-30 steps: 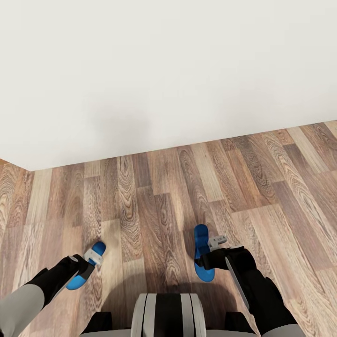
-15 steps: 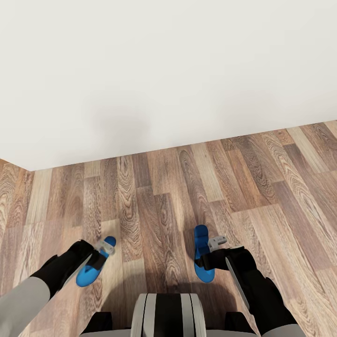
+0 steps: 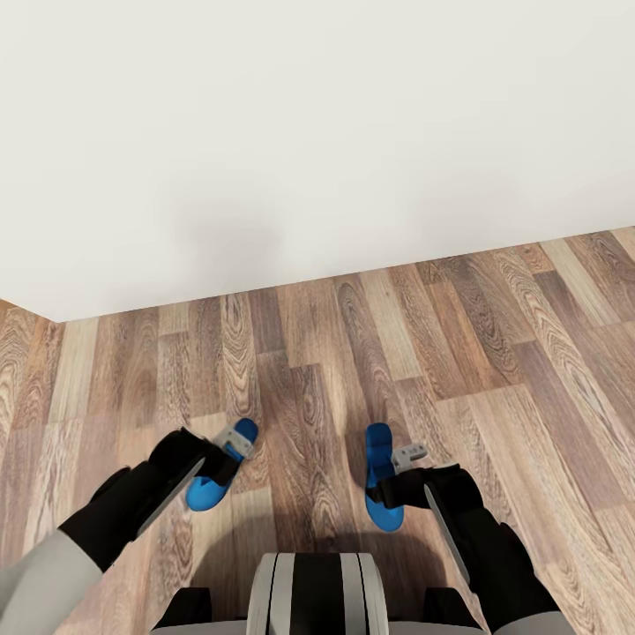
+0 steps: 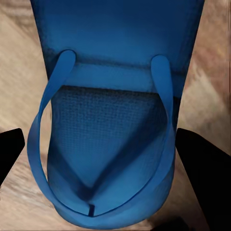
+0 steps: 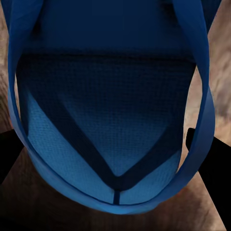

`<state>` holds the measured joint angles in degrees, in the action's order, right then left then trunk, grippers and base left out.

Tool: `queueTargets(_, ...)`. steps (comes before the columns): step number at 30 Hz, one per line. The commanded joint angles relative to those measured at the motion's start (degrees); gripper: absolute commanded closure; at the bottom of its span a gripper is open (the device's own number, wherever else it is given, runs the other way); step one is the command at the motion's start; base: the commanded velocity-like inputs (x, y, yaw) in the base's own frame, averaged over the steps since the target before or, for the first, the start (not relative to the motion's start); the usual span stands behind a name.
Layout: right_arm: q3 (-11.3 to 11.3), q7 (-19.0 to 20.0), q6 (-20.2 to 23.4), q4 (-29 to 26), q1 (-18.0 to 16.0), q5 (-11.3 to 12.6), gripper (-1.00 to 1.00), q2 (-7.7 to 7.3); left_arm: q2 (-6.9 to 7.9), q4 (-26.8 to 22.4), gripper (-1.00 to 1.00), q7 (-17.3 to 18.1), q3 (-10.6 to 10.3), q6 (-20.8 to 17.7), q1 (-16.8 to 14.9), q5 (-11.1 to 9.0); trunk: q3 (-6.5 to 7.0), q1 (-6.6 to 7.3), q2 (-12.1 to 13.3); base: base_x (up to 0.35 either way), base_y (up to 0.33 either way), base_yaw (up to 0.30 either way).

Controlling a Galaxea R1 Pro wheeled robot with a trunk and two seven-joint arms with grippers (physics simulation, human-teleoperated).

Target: In the bedroom, move the book from the bed onto either nightstand, and place the two sandals side by side next to the bed.

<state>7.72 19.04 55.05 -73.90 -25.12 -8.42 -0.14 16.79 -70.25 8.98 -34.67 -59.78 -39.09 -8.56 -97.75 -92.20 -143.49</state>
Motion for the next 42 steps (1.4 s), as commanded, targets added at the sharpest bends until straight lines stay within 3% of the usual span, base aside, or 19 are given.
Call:
queueTargets(1, 0.1, 0.4, 0.2, -0.1, 0.1, -0.6, 1.00, 0.03, -0.16, -0.5, 1.00, -1.2, -0.1, -0.2, 0.4, -0.3, -0.03, 0.01, 0.0, 0.000, 0.000, 0.000)
queueTargets(4, 0.2, 0.3, 0.2, -0.1, 0.6, -0.8, 1.00, 0.13, -0.95, -1.3, 1.00, -4.5, 0.2, -0.2, 1.5, -0.3, -0.03, 0.01, 0.0, 0.000, 0.000, 0.000)
queueTargets(7, 0.3, 0.3, 0.2, -0.1, 0.9, -0.9, 1.00, 0.21, -2.76, -1.7, 1.00, -7.9, 2.1, -0.2, 2.3, -0.4, -0.03, 0.01, 0.0, 0.000, 0.000, 0.000)
queueTargets(14, 0.4, 0.2, 0.2, 0.0, 1.1, -1.1, 1.00, 1.10, -9.33, 0.3, 1.00, -14.0, 13.8, -0.2, 4.8, -0.1, -0.03, 0.01, 0.0, 0.000, 0.000, 0.000)
queueTargets(19, 0.3, 0.1, 0.2, -0.1, 1.2, -1.2, 1.00, 2.19, -12.10, 1.7, 1.00, -17.8, 17.9, -0.2, 5.6, -0.2, -0.03, 0.01, 0.0, 0.000, 0.000, 0.000)
queueTargets(26, 0.0, 0.1, 0.6, -0.7, 1.4, -1.1, 1.00, 2.57, -13.67, 2.0, 1.00, -19.4, 19.5, -0.2, 6.0, -0.4, -0.03, 0.01, 0.0, 0.000, 0.000, 0.000)
queueTargets(32, -0.2, 0.1, 0.7, -1.8, 1.4, -1.0, 1.00, 2.59, -16.77, 2.1, 1.00, -20.0, 19.8, -0.2, 6.1, -0.2, -0.03, 0.01, 0.0, 0.000, 0.000, 0.000)
queueTargets(36, -0.2, 0.1, 0.7, -3.0, 1.5, -1.1, 1.00, 2.56, -17.98, 2.2, 1.00, -20.1, 19.7, -0.2, 6.4, -0.1, -0.03, 0.01, 0.0, 0.000, 0.000, 0.000)
queueTargets(42, -0.1, 0.0, 0.2, -7.0, 3.0, -1.1, 1.00, 2.29, -18.64, 2.3, 1.00, -20.3, 18.2, -0.2, 7.1, -0.1, -0.03, 0.01, 0.0, 0.000, 0.000, 0.000)
